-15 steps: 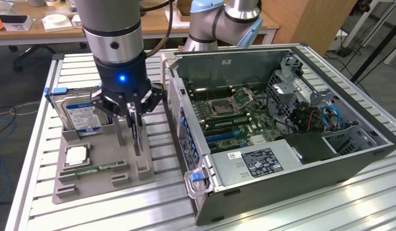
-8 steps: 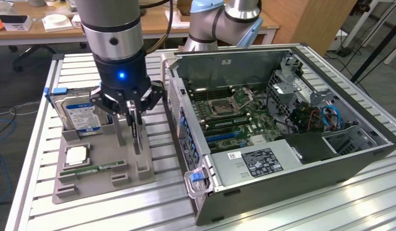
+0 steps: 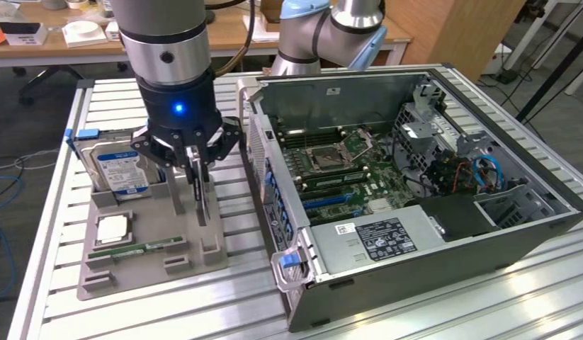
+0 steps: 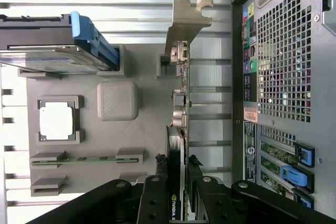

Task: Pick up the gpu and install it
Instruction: 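Pick up the gpu and move the gpu toward the slot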

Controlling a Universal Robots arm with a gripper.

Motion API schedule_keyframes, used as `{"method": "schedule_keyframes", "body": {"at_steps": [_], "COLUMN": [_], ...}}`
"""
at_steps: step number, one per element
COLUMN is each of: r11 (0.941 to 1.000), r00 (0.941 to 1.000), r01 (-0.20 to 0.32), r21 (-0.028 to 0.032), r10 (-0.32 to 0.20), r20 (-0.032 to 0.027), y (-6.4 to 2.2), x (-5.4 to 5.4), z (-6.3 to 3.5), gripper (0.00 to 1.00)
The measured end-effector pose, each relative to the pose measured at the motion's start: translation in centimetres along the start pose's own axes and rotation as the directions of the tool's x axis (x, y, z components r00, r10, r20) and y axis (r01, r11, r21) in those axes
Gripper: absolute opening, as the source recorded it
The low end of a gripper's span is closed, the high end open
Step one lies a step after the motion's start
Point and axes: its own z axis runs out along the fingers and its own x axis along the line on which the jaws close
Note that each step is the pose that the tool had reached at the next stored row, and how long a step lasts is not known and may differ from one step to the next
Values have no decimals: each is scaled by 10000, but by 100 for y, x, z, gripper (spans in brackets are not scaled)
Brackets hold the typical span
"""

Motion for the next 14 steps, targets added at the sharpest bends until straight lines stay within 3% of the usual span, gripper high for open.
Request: {"method": "schedule_keyframes", "body": {"at_steps": [14], "r11": [10000], "r00": [10000], "r01": [-19], "r21": [2], "r10": [19], "r20": [0], "y": [2], "x": [-2], "z": [-45], "gripper": [26]}}
